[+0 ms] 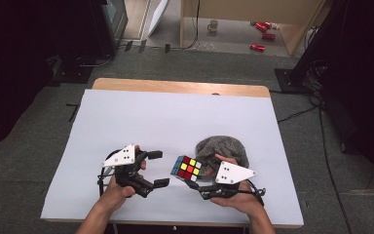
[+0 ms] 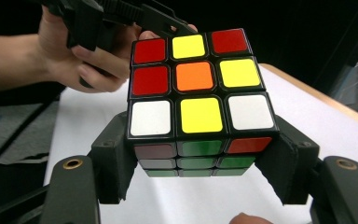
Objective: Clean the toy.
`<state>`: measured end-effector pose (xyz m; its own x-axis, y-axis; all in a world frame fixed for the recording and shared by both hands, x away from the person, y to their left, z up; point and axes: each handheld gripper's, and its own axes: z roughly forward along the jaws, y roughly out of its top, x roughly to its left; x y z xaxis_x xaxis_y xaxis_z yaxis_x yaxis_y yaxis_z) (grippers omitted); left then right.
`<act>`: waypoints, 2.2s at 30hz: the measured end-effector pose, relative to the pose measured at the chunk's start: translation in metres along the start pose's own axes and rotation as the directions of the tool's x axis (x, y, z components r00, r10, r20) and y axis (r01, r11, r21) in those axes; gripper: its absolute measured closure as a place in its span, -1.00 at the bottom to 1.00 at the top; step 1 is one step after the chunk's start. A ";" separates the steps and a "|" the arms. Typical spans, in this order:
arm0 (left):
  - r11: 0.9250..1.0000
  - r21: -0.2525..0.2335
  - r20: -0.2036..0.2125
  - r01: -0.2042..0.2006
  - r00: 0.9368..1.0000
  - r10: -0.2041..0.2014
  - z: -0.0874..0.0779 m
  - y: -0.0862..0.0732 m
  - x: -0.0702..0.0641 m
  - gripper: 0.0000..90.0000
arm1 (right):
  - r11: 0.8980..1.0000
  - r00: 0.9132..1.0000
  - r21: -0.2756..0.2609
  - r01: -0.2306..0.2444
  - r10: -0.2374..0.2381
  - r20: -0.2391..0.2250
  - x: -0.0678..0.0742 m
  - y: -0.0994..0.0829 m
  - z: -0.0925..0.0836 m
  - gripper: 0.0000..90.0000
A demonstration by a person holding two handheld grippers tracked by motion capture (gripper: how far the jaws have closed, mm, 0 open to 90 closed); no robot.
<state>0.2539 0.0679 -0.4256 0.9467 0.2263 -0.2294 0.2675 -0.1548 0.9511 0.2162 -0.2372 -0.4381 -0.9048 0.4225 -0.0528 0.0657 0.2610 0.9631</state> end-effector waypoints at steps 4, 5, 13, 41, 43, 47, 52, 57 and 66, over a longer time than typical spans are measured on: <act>0.998 0.037 -0.025 -0.052 0.998 0.053 0.004 -0.001 -0.004 -0.70 | 0.999 0.999 0.000 -0.036 0.036 -0.030 -0.002 0.002 -0.001 -0.23; 0.998 0.042 -0.020 -0.054 0.998 0.055 0.005 -0.001 -0.004 -0.70 | 0.999 0.998 0.000 -0.045 0.045 -0.038 -0.003 0.002 -0.002 -0.23; 0.995 0.056 0.005 -0.080 0.997 0.080 0.008 -0.003 -0.006 -0.69 | 0.993 0.987 0.004 -0.114 0.114 -0.113 -0.006 0.005 -0.005 -0.23; 0.973 0.157 0.113 -0.170 0.982 0.153 0.023 -0.009 -0.015 -0.40 | 0.993 0.960 0.031 -0.116 0.120 -0.253 -0.003 0.006 -0.004 -0.23; 0.973 0.156 0.117 -0.172 0.981 0.155 0.022 -0.009 -0.015 -0.38 | 0.993 0.961 0.030 -0.113 0.117 -0.252 -0.003 0.005 -0.005 -0.23; 0.975 0.137 0.110 -0.176 0.981 0.162 0.020 -0.008 -0.015 -0.26 | 0.993 0.964 0.003 -0.119 0.116 -0.237 -0.005 0.006 -0.008 -0.23; 0.974 0.136 0.109 -0.183 0.980 0.169 0.020 -0.009 -0.015 -0.26 | 0.993 0.964 0.005 -0.119 0.117 -0.238 -0.004 0.006 -0.008 -0.23; 0.974 0.126 0.106 -0.189 0.979 0.176 0.019 -0.009 -0.015 -0.26 | 0.992 0.963 0.000 -0.129 0.125 -0.239 -0.005 0.006 -0.007 -0.24; 0.975 0.121 0.109 -0.184 0.979 0.171 0.017 -0.010 -0.013 -0.25 | 0.990 0.960 0.007 -0.143 0.140 -0.241 -0.005 0.004 -0.006 -0.24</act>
<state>0.2418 0.0495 -0.4352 0.9924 0.0899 -0.0843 0.1083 -0.3095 0.9447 0.2182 -0.2433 -0.4328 -0.9611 0.2332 0.1478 0.1970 0.2041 0.9589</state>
